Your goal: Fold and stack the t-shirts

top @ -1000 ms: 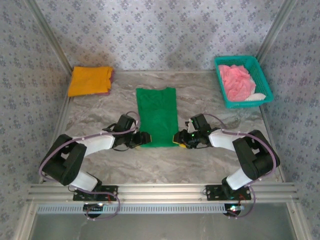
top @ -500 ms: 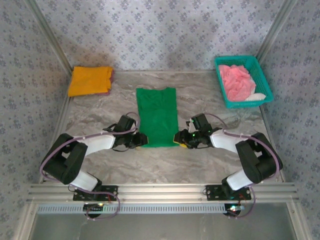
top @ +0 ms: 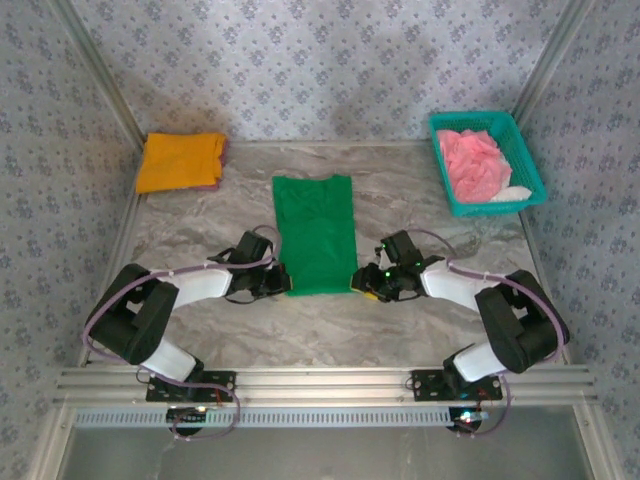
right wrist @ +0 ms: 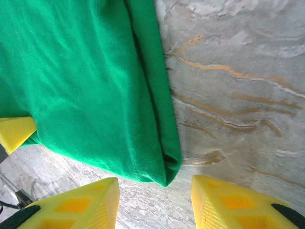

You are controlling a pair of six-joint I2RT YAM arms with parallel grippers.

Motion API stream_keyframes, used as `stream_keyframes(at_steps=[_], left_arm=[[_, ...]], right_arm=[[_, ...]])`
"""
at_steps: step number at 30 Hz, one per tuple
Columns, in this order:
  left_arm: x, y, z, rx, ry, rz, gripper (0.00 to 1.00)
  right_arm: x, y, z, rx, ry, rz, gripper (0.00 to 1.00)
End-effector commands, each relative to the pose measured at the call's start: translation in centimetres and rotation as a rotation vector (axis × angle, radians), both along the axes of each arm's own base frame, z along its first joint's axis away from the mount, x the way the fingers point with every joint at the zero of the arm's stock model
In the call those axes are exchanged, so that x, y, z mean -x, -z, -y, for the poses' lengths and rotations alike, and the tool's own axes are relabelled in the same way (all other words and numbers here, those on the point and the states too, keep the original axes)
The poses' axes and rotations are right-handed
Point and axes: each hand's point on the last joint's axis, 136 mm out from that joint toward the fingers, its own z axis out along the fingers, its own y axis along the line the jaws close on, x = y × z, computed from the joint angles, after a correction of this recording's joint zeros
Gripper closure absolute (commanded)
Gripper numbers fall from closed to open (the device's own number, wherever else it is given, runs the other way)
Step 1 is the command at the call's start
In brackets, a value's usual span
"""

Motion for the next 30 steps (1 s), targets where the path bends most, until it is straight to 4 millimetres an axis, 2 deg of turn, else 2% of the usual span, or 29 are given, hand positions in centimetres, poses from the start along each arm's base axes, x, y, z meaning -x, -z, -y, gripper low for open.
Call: stream_keyframes(at_steps=[1, 9, 13, 20, 30], left_arm=[[0.4, 0.6, -0.6, -0.039, 0.001, -0.012, 1.00], [0.5, 0.5, -0.4, -0.031, 0.011, -0.010, 1.00], [0.5, 0.3, -0.4, -0.030, 0.012, -0.007, 1.00], [0.6, 0.3, -0.5, -0.032, 0.010, -0.003, 1.00], [0.6, 0.4, -0.5, -0.023, 0.011, 0.002, 1.00]], right_arm=[[-0.6, -0.7, 0.4, 0.033, 0.018, 0.022, 0.53], [-1.0, -0.9, -2.4, -0.009, -0.057, 0.026, 0.53], [-1.3, 0.0, -1.9, 0.021, -0.027, 0.009, 0.53], [-1.2, -0.4, 0.2, 0.115, 0.032, 0.044, 0.54], [-0.9, 1.1, -1.5, 0.070, -0.012, 0.009, 0.58]])
